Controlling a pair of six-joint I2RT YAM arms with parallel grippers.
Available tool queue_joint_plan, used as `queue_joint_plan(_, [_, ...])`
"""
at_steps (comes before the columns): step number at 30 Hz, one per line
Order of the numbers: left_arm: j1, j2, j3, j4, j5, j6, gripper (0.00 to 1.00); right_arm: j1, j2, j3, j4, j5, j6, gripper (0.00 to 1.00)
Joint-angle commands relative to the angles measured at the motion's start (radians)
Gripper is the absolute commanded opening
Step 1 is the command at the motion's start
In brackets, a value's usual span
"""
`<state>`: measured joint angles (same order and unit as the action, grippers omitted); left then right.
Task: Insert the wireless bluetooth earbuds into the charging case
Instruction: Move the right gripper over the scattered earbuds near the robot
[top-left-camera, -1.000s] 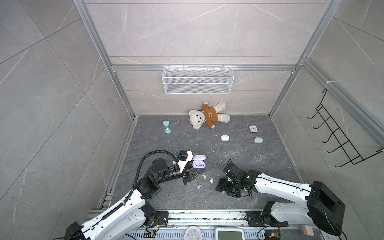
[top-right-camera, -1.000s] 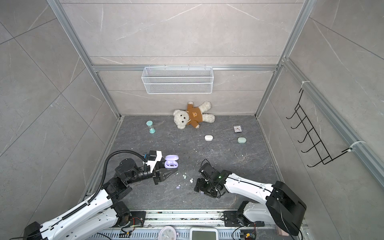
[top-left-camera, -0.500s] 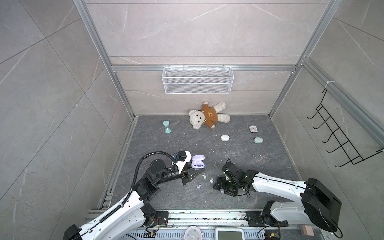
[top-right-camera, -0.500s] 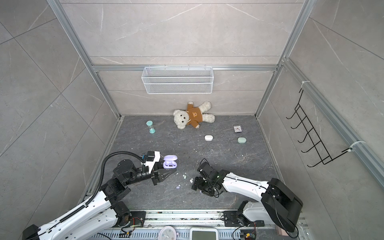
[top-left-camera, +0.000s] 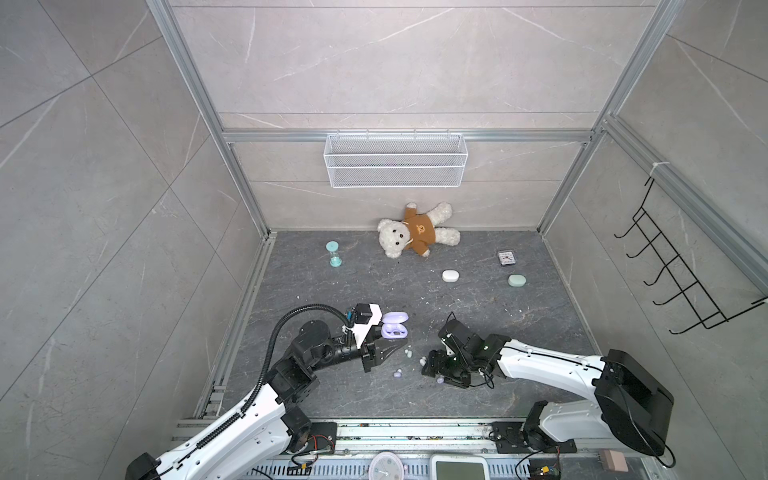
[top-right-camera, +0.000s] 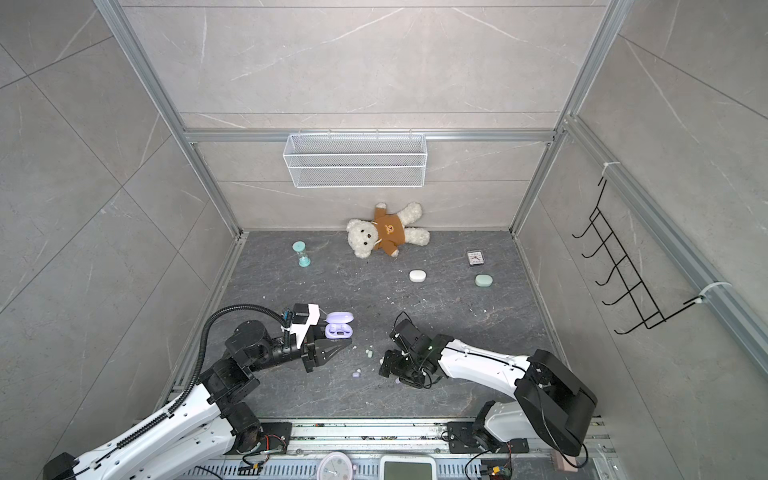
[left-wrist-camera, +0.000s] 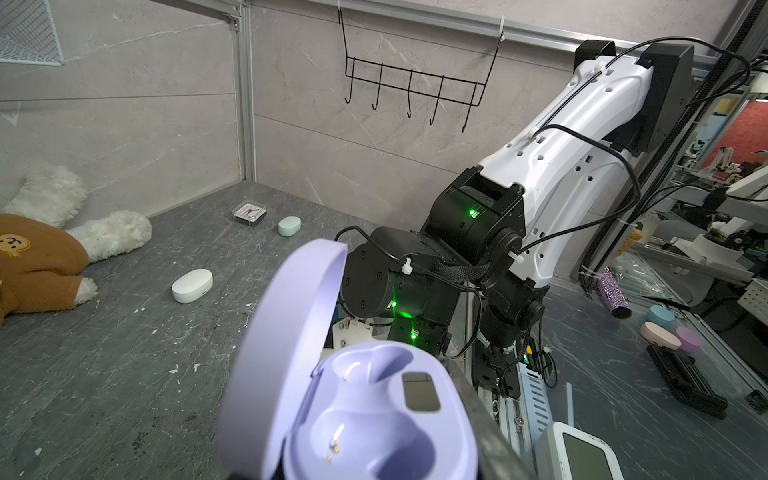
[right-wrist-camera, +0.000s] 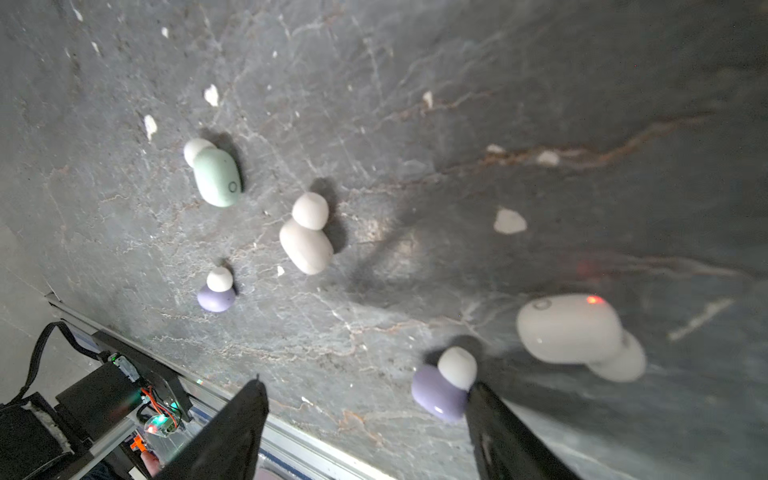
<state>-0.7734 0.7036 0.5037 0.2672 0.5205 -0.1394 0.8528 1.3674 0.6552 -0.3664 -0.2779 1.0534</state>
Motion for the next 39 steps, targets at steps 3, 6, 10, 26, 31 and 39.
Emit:
queue_joint_plan(3, [0.002,-0.016,-0.001,0.027,-0.017,-0.006,0.15,0.008,0.022,0.045,-0.031,-0.005,-0.03,0.78])
queue_joint_plan(6, [0.002,-0.018,-0.001,0.028,-0.02,-0.006,0.15,0.008,0.03,0.056,-0.038,-0.008,-0.038,0.78])
queue_joint_plan(10, [0.002,-0.018,0.0,0.028,-0.021,-0.006,0.15,0.007,0.034,0.067,-0.05,-0.004,-0.044,0.78])
queue_joint_plan(26, [0.002,-0.04,0.003,0.009,-0.029,-0.011,0.15,0.073,0.09,0.164,-0.205,0.143,-0.123,0.68])
queue_joint_plan(31, [0.002,-0.051,0.009,-0.015,-0.032,-0.004,0.15,0.072,0.123,0.219,-0.19,0.149,-0.224,0.71])
queue_joint_plan(39, [0.002,-0.068,0.013,-0.03,-0.036,-0.001,0.15,0.053,0.111,0.206,-0.153,0.099,-0.375,0.93])
